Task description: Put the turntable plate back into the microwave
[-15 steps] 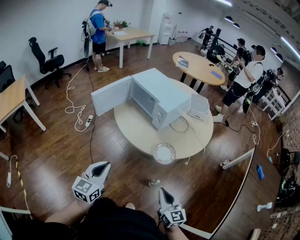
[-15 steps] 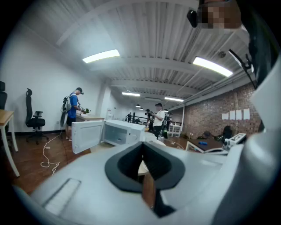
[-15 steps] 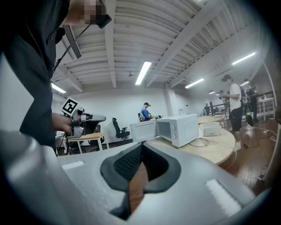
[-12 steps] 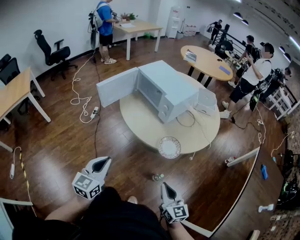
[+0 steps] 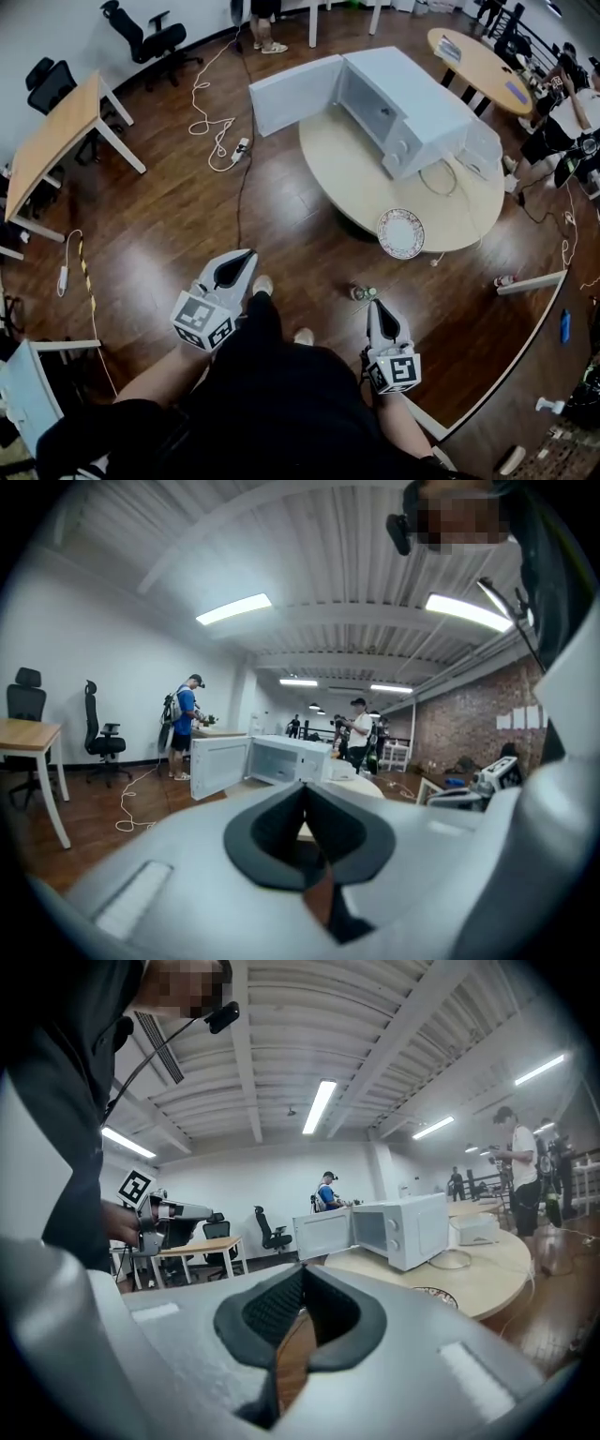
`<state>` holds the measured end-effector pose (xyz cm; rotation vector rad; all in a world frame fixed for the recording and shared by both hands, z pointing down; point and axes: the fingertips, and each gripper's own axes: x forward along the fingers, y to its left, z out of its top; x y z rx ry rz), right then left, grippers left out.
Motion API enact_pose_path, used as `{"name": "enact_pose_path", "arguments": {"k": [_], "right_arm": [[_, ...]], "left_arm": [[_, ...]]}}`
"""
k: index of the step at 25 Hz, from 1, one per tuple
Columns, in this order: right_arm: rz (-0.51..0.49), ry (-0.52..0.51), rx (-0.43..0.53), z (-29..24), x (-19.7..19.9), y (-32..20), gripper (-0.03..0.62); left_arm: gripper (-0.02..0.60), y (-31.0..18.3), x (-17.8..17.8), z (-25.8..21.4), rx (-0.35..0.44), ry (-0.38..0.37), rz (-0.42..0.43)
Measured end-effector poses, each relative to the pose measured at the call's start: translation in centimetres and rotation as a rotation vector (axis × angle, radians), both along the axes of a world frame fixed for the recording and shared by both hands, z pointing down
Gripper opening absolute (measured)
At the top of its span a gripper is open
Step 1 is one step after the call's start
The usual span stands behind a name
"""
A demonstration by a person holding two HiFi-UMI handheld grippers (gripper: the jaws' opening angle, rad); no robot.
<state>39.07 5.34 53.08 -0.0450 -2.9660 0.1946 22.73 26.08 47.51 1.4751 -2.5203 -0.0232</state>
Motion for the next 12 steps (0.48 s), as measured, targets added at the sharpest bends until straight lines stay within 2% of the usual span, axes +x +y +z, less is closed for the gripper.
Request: {"name": "enact_pose_path", "arguments": {"k": [2, 7, 12], "right_arm": [[0.037, 0.012, -0.003, 0.1, -0.3, -0.3, 0.002], [0.082, -0.055, 0.002, -1.7, -1.9, -0.6, 0.002], [0.162, -0.012, 0.003, -1.0, -3.1, -1.5, 0.002]], "left_arm": [[0.003, 0.3, -0.4, 0.2, 0.004, 0.009, 0.007], [0.003, -0.4, -2.8, -0.6, 0.037, -0.009, 0.052], [0.003, -1.7, -5.9, -0.6, 0.027, -0.014, 0.090]]}}
